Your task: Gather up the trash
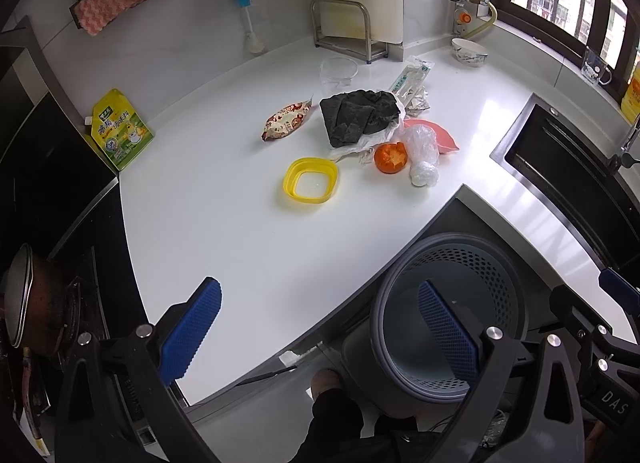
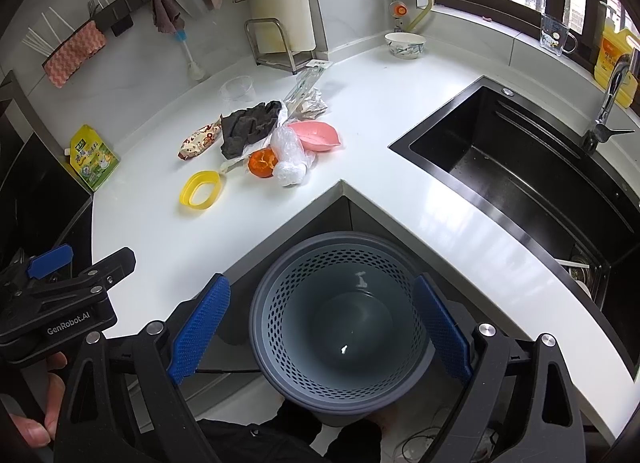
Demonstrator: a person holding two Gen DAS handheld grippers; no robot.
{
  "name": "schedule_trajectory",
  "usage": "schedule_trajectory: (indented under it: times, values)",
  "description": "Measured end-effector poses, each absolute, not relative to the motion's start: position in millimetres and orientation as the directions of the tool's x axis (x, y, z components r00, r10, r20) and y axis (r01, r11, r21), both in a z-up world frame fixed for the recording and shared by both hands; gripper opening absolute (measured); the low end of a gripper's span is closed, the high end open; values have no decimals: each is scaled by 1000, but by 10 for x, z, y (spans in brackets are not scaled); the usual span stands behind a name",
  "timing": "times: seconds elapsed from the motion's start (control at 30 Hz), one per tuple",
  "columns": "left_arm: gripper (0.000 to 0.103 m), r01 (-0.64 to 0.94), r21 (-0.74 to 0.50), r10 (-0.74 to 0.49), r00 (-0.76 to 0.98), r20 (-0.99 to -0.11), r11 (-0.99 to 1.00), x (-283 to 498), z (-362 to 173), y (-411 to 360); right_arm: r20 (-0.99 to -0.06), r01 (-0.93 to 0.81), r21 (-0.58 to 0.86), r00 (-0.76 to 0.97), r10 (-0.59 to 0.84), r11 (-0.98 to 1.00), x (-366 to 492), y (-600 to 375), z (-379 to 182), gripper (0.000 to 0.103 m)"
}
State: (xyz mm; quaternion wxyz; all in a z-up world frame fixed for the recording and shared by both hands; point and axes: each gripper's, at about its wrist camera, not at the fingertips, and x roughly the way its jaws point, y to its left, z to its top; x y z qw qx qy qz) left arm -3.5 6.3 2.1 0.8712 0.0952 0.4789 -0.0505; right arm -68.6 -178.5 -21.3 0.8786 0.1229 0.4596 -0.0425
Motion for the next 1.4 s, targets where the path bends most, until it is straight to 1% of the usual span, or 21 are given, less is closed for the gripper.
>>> schedule_trajectory:
  times: [1.4]
  values:
    - [97,180,119,4,539,-843,976,-49,46,45,-816,189,185,577,43,964,-697,-1812,-192,89]
